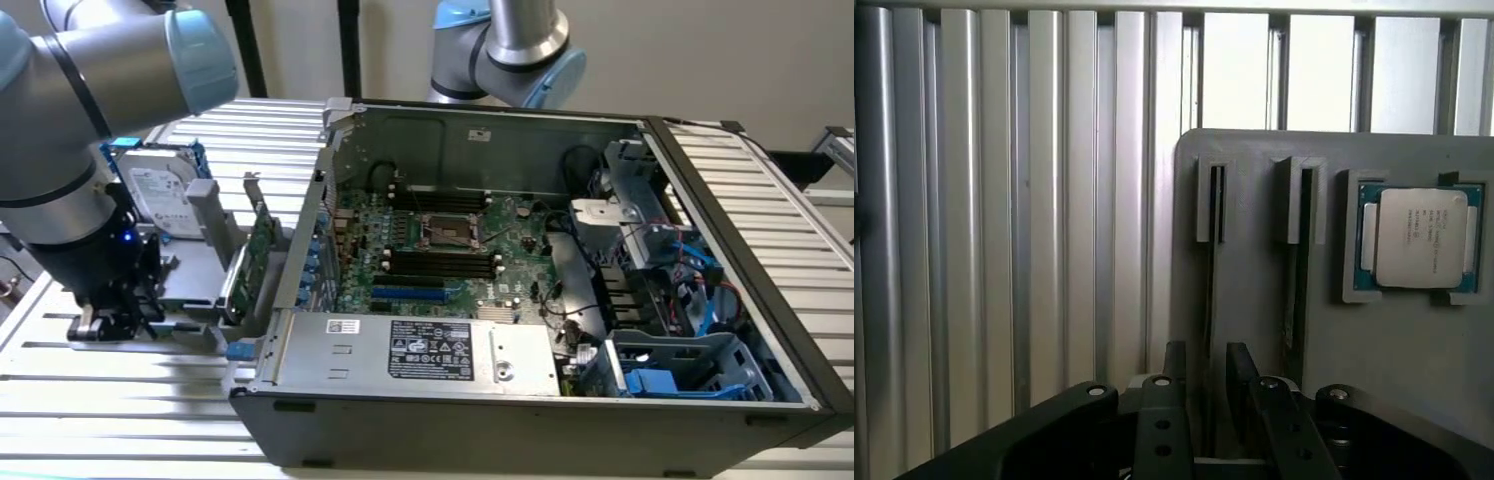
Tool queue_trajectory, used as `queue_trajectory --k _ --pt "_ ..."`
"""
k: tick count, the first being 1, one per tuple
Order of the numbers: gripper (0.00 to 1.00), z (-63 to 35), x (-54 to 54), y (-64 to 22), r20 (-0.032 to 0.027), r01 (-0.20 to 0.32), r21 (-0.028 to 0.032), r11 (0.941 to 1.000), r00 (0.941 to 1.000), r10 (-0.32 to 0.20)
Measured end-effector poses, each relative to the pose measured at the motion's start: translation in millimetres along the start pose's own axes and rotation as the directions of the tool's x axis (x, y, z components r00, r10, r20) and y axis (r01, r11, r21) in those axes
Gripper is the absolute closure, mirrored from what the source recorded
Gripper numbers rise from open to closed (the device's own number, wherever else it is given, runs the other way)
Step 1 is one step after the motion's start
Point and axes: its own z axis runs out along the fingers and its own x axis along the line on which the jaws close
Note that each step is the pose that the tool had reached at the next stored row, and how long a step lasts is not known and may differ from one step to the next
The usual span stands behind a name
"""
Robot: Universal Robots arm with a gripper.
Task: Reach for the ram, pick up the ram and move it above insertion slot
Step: 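Pick up the ram and move it above insertion slot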
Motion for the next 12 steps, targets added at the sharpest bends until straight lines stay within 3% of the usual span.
queue_trajectory --k 6,12 --pt "0.69 1.0 -3.3 0.2 -0.0001 0.001 -0.0001 1.0 1.0 -0.001" --pt "0.69 3.5 -3.4 1.7 -0.0001 0.002 -0.0044 1.0 1.0 -0.002"
